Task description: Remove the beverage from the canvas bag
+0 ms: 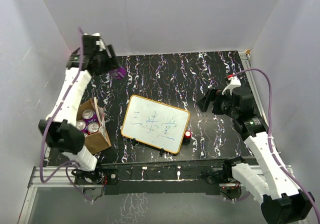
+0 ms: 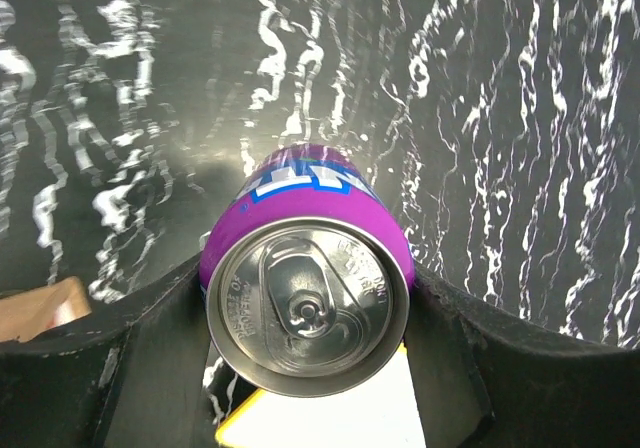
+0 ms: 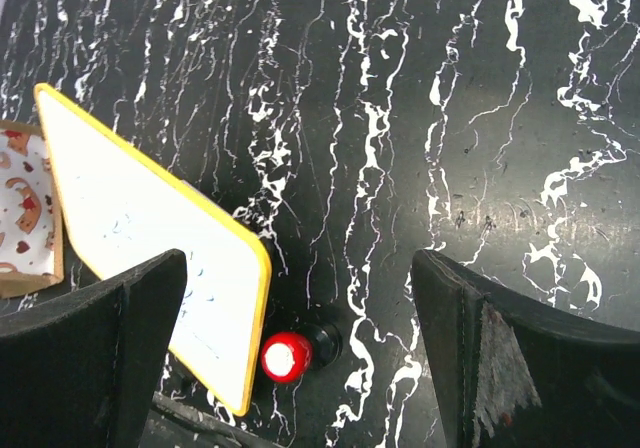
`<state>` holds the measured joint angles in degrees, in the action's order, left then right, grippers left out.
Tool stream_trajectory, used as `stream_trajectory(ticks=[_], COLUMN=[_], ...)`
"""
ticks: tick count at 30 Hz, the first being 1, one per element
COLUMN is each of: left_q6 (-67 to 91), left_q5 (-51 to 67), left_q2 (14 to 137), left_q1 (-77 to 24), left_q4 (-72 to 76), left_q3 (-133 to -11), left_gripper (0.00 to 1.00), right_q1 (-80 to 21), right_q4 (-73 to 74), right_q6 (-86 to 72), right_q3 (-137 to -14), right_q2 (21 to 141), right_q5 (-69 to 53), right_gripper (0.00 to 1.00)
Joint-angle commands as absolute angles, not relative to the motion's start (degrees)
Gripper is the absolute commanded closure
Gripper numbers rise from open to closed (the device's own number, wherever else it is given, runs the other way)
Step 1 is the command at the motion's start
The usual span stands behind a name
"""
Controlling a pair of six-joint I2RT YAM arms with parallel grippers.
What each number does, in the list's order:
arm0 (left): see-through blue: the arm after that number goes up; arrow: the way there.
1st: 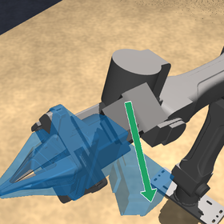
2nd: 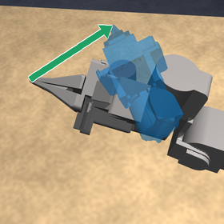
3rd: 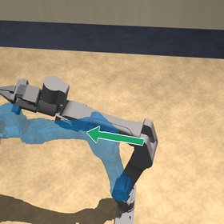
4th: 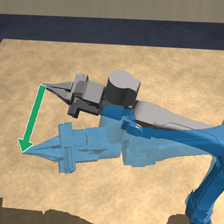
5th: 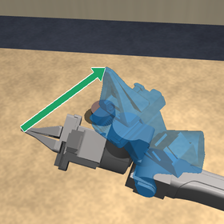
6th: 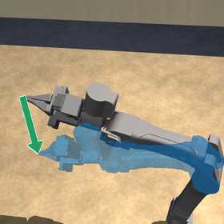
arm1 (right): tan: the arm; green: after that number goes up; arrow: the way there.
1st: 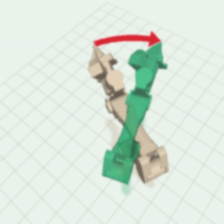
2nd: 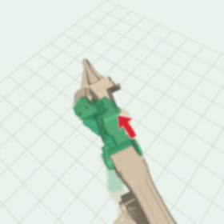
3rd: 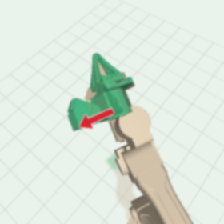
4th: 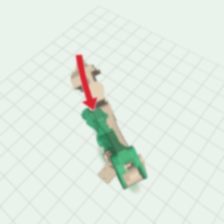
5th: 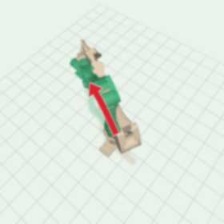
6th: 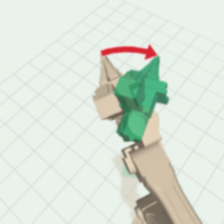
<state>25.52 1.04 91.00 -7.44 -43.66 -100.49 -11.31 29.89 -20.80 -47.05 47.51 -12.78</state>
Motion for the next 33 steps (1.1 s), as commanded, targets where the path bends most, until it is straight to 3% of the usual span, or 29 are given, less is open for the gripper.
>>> stream_trajectory(ticks=[1, 10, 27, 33], left_q6=[22.12, 14.83, 12.29, 15.02], left_q5=[-1.29, -11.71, -14.97, -8.44], left_q2=[97.51, 124.83, 125.72, 126.22], left_q1=[-12.79, -15.07, -13.21, -9.80], left_q4=[-37.49, -51.88, -41.54, -39.47], left_q3=[-107.20, -131.99, -121.20, -119.05], left_gripper=[1.00, 1.00, 1.00, 1.00], right_q1=[-11.66, -11.68, -11.69, -11.64], right_q4=[30.88, 31.13, 29.56, 29.82], right_q6=[-19.45, -18.83, -18.81, -18.57], right_q3=[-47.17, -47.52, -46.85, -47.02], right_q2=[43.80, 42.16, 43.32, 43.59], right_q5=[-14.65, -9.87, -7.91, -7.98], right_gripper=[0.02, 0.02, 0.02, 0.02])
